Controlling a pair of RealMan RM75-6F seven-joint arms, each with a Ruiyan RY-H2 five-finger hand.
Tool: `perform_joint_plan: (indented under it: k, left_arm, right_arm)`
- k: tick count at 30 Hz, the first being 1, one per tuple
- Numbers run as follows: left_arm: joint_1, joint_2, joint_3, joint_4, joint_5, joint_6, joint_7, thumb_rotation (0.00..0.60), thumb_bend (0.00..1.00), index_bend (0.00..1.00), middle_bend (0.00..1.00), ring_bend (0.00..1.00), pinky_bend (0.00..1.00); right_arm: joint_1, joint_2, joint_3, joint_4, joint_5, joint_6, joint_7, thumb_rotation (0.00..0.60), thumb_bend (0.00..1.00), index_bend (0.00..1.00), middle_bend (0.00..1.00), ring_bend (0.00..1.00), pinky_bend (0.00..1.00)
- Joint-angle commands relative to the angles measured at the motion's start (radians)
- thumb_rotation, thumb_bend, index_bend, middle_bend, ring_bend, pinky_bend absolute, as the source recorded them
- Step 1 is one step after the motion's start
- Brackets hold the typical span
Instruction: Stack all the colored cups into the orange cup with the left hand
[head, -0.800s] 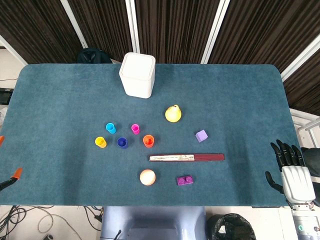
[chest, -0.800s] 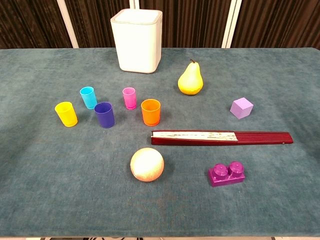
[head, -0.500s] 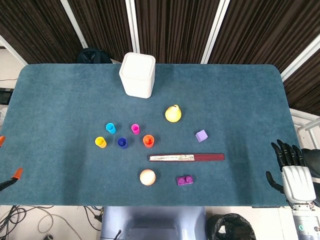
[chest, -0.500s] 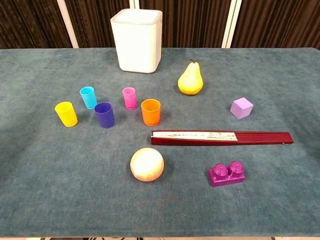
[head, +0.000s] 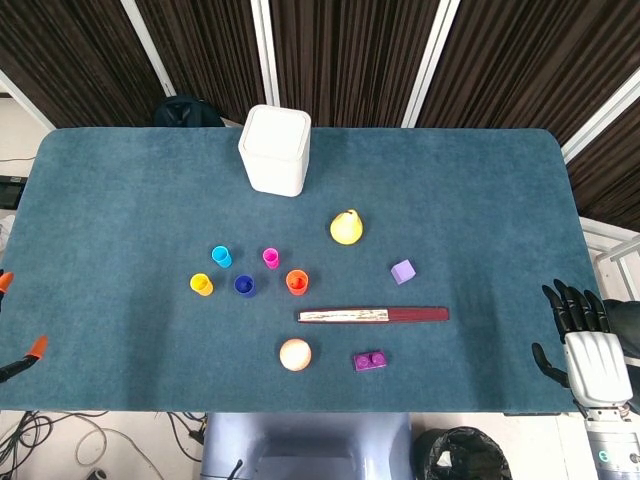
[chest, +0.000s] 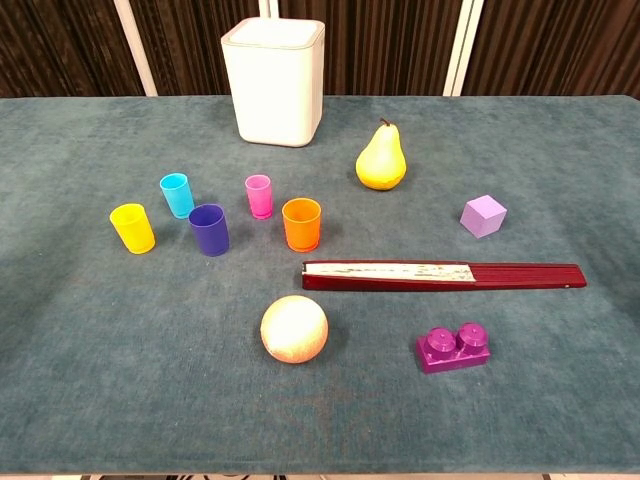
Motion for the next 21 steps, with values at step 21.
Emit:
perform_joint_plan:
  k: [21]
  left_arm:
    - [-0.13,0.072,-0.03,-0.079,0.006,-0.184,0.091,0.6,0.17,0.06,0.01,0.0,0.0]
  right_arm:
    - [0.002,-0.003,0.004,0.006,0.018,-0.011,-0.008,0.6,0.43,0.04,0.0,0.06,0.0]
